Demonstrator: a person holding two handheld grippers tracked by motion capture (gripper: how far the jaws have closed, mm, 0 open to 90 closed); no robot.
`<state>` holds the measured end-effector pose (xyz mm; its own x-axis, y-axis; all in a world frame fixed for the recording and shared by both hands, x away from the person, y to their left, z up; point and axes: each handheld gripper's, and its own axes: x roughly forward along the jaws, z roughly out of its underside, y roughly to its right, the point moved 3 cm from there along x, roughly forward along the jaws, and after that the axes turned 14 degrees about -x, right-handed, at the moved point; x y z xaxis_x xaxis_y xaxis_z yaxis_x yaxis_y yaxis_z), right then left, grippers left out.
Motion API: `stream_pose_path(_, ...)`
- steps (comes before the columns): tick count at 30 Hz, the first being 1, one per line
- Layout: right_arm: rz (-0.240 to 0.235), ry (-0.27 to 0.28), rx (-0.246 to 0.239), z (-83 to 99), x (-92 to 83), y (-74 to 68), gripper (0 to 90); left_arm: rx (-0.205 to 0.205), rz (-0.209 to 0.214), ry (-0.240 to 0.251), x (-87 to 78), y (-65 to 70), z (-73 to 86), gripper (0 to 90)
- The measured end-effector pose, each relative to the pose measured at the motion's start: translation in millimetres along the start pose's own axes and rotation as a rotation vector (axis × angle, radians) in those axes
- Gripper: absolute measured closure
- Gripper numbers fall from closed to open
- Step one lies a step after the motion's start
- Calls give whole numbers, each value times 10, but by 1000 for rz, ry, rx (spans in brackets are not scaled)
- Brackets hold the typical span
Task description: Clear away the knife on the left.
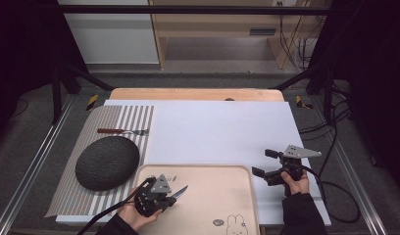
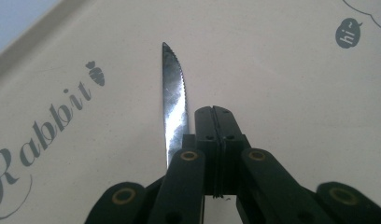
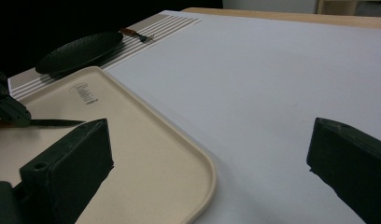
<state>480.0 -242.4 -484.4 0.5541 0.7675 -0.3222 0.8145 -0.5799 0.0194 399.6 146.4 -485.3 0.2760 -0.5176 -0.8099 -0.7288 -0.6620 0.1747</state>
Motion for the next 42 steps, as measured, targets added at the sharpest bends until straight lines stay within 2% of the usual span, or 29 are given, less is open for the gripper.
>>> stream_pose_path(10,-2,-1,-1,2,3,-2,4,25,-14,-19,71,-1,22,896)
stream_pose_path(19,-2,-5,-2,5,6,-2,4,26,-54,-35,97,-40,31,896)
stream_pose_path(42,-2,-7,-4,9,11,-2,4,-4,-130,-40,30,-184,48,897)
